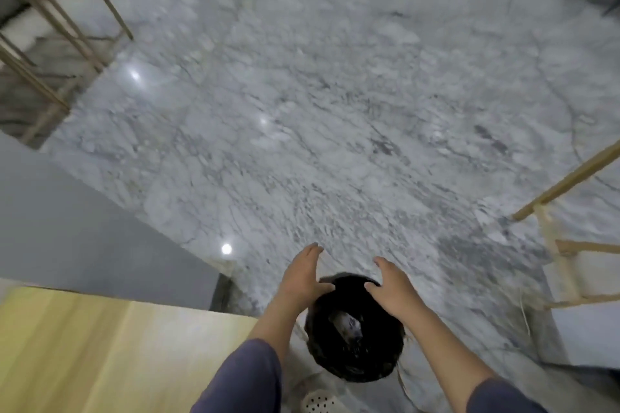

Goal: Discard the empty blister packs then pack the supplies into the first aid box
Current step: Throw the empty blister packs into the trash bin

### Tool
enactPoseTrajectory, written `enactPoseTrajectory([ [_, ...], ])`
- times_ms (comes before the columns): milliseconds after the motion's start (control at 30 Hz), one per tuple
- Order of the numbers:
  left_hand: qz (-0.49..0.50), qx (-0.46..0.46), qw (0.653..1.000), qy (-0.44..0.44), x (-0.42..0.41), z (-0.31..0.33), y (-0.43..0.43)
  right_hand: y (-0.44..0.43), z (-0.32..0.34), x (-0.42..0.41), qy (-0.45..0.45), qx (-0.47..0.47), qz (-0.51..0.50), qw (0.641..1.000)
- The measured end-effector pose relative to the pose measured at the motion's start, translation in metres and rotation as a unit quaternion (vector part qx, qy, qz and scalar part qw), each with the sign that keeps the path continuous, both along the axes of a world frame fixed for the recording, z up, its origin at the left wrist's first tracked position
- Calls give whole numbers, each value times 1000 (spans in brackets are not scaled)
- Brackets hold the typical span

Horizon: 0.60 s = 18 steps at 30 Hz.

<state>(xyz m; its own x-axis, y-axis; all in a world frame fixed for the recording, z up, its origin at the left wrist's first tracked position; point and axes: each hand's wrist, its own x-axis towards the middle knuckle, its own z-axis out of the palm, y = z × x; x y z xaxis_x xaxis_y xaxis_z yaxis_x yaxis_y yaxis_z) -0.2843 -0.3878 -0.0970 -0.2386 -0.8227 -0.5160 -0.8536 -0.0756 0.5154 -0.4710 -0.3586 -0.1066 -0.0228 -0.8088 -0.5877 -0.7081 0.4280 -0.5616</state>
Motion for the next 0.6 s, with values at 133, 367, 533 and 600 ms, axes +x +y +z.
enactPoseTrajectory([
  [133,38,-59,998,-10,47,74,1,-25,72,31,31,-66,72,995],
  [367,165,-145,975,-41,164,170,55,-30,180,157,-1,-168,206,964],
  [533,263,-195,941,-82,254,209,144,9,225,268,-11,-211,320,923],
  [600,301,-204,927,-96,286,219,190,36,234,313,-19,-226,367,902],
])
